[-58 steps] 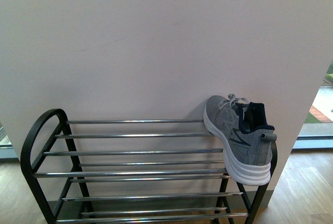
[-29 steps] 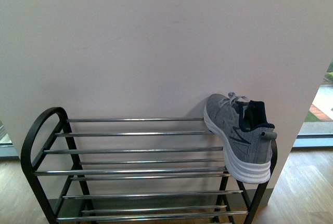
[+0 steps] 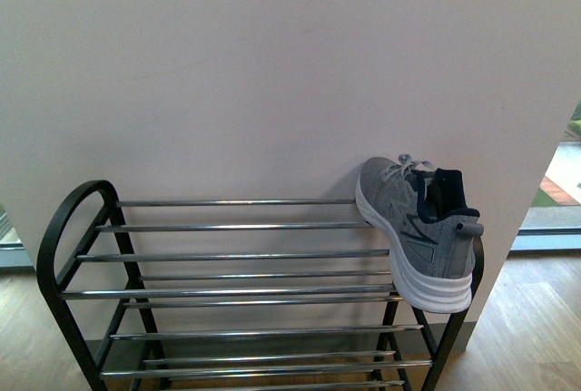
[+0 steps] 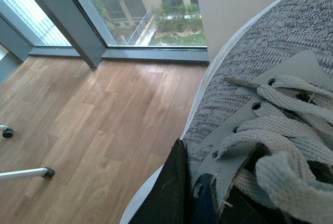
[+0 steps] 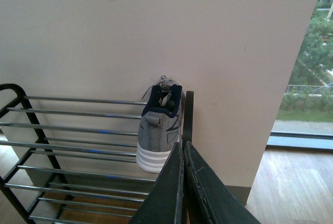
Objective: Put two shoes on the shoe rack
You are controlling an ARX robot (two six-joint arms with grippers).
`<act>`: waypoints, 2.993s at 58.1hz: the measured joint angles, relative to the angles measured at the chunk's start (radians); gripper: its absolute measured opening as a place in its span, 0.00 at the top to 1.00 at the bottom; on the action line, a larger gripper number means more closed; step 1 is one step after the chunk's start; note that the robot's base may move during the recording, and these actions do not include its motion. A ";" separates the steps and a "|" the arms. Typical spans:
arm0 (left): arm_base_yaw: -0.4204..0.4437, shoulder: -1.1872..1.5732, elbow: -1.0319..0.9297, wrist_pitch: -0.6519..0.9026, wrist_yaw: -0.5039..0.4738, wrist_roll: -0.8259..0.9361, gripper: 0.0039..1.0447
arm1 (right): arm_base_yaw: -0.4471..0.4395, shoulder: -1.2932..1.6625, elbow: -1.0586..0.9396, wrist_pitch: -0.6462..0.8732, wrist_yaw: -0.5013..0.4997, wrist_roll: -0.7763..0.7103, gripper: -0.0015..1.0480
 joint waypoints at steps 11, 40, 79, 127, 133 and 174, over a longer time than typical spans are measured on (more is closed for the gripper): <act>0.000 0.000 0.000 0.000 0.000 0.000 0.99 | 0.000 -0.155 0.000 -0.187 0.002 0.000 0.98; 0.000 0.000 0.000 0.000 0.000 0.000 0.99 | 0.000 -0.197 0.000 -0.202 0.000 -0.001 0.76; -0.136 0.364 0.183 0.301 0.394 -0.352 0.99 | 0.001 -0.198 0.000 -0.204 -0.001 -0.002 0.09; -0.330 1.284 0.941 0.087 0.390 -0.987 0.99 | 0.002 -0.198 0.000 -0.204 0.000 -0.002 0.09; -0.338 1.328 0.978 0.077 0.390 -0.987 0.99 | 0.002 -0.198 0.000 -0.204 0.000 -0.002 0.09; -0.286 1.439 1.125 0.100 0.480 -0.923 0.67 | 0.002 -0.198 0.000 -0.204 0.000 -0.002 0.09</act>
